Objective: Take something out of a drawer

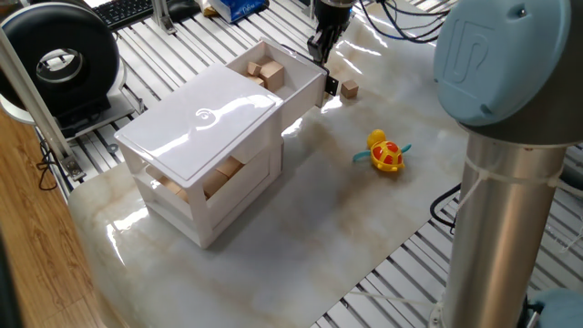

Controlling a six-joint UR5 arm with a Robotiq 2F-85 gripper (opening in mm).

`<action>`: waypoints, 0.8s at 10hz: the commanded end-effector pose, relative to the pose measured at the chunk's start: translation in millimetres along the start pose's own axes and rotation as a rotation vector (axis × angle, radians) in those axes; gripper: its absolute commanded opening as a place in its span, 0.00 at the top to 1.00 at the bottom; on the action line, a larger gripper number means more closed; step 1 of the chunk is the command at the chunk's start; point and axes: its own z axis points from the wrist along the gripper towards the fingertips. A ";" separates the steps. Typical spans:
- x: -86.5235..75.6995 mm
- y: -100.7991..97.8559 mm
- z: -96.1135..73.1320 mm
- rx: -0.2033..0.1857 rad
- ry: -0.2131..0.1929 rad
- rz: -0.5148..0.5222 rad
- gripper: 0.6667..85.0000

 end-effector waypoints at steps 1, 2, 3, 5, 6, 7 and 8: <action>8.6 0.6 7.3 -0.020 0.019 0.054 0.99; 5.2 8.9 11.7 -0.037 0.001 0.059 0.99; 4.6 11.1 16.5 -0.027 -0.004 0.054 0.99; 6.6 11.6 19.7 -0.023 0.001 0.007 0.95; 7.5 10.2 20.1 -0.023 -0.001 -0.017 0.84; 9.4 12.7 20.7 -0.035 -0.001 -0.028 0.82; 11.8 11.3 22.0 -0.036 -0.003 -0.041 0.81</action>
